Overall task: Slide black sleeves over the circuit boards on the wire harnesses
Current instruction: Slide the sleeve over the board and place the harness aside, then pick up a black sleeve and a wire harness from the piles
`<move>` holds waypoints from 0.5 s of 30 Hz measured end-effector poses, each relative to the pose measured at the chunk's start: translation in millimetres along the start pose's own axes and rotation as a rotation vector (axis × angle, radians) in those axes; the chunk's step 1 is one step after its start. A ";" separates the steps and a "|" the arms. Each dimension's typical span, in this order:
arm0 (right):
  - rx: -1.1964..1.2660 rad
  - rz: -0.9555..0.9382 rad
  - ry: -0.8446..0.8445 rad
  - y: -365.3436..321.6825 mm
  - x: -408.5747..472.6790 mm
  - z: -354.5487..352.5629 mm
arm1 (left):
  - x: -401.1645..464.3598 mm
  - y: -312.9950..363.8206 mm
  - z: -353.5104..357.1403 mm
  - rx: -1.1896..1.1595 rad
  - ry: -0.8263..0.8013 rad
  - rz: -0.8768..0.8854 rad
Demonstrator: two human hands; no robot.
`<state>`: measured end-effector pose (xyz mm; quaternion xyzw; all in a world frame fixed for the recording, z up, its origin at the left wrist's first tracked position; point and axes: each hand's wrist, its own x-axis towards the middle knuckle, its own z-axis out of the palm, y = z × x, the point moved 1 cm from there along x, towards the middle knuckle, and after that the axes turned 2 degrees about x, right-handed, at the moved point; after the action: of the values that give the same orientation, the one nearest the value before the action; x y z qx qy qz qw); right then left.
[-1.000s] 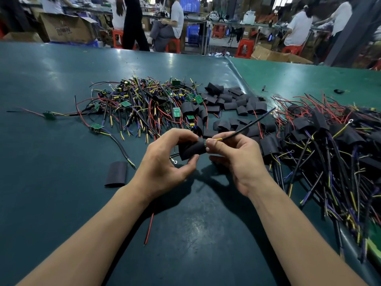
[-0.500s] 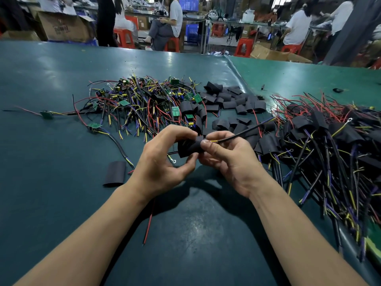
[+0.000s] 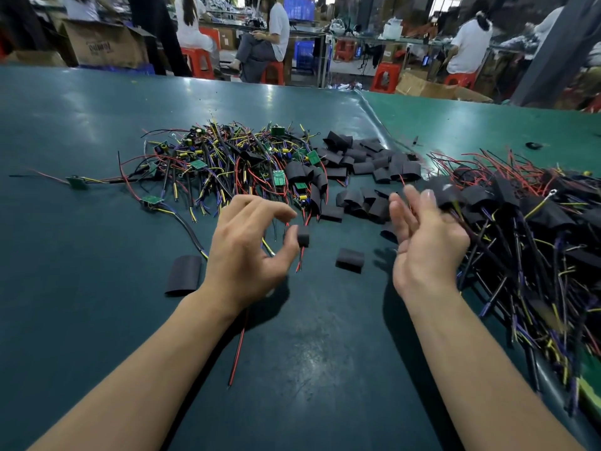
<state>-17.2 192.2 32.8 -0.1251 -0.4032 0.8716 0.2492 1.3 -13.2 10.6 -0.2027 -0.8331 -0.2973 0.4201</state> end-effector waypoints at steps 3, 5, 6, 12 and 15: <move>0.034 0.202 -0.076 0.3 1.1 -4.3 | -1.4 -6.7 2.6 0.071 -0.120 -0.166; -0.066 0.232 -0.175 5.3 -4.2 -1.7 | -2.5 -10.9 2.4 0.113 -0.160 -0.272; -0.113 0.221 -0.198 7.6 -6.5 0.3 | -2.8 -13.1 2.2 0.153 -0.182 -0.320; -0.424 0.090 -0.329 16.8 -14.9 4.2 | -3.5 -21.8 8.4 0.150 -0.535 -0.297; -0.545 0.041 -0.373 22.0 -16.7 3.4 | -4.3 -20.7 10.4 0.115 -0.552 -0.225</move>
<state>-11.9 169.0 18.4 -0.0335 -0.6577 0.7444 0.1107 -14.5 -22.0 -4.6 -0.1580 -0.9484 -0.2283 0.1532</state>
